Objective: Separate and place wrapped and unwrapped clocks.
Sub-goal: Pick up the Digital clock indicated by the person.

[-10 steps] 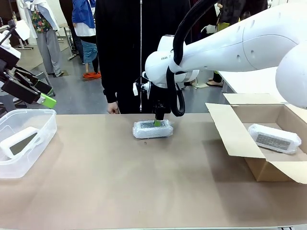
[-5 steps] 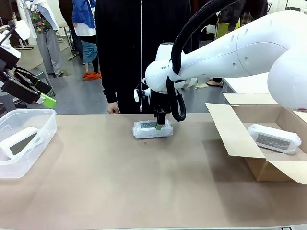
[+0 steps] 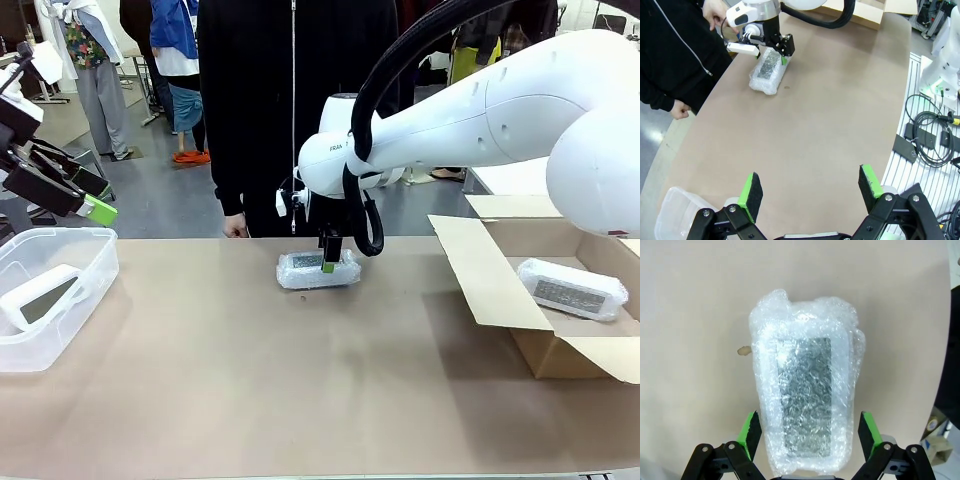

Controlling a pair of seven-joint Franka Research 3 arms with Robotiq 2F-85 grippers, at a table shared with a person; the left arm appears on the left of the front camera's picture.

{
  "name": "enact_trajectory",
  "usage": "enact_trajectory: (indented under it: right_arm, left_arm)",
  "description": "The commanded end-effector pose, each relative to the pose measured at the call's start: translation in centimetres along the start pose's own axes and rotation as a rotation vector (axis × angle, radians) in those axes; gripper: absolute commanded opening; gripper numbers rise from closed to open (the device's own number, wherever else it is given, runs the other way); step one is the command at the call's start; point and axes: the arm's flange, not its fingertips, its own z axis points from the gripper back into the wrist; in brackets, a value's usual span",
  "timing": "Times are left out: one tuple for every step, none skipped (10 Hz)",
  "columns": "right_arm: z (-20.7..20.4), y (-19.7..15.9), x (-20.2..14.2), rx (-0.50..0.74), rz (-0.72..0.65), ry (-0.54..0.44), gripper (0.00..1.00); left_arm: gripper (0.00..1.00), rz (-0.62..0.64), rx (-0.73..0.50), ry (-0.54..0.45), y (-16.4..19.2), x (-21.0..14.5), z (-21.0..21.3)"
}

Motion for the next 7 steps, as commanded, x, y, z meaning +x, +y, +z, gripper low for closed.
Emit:
enact_trajectory:
  right_arm:
    - [-1.00, -1.15, 1.24, 0.008, -0.012, 0.043, 1.00]
    - [-1.48, -1.26, 1.50, 0.013, -0.007, 0.047, 1.00]
    - [-1.73, -1.30, 1.70, 0.016, -0.013, 0.055, 1.00]
    - [-1.72, -1.16, 1.71, 0.048, -0.014, 0.051, 1.00]
    - [-1.53, -0.97, 1.66, 0.062, -0.015, 0.058, 1.00]
    - [-1.57, -0.97, 1.59, 0.071, -0.022, 0.082, 0.97]
    - [-1.62, -1.07, 1.48, 0.084, -0.030, 0.084, 0.82]
  left_arm:
    - [1.00, 0.001, -0.002, -0.004, -0.01, -0.07, 0.06]
    - [1.00, 0.001, -0.002, -0.004, -0.01, -0.07, 0.06]
    - [1.00, 0.001, -0.002, -0.004, -0.01, -0.07, 0.06]
    - [1.00, 0.001, -0.002, -0.004, -0.01, -0.07, 0.06]
    - [1.00, 0.001, -0.002, -0.004, -0.01, -0.07, 0.06]
    - [1.00, 0.001, -0.002, -0.004, -0.01, -0.07, 0.06]
    - [1.00, 0.001, -0.002, -0.004, -0.01, -0.07, 0.06]
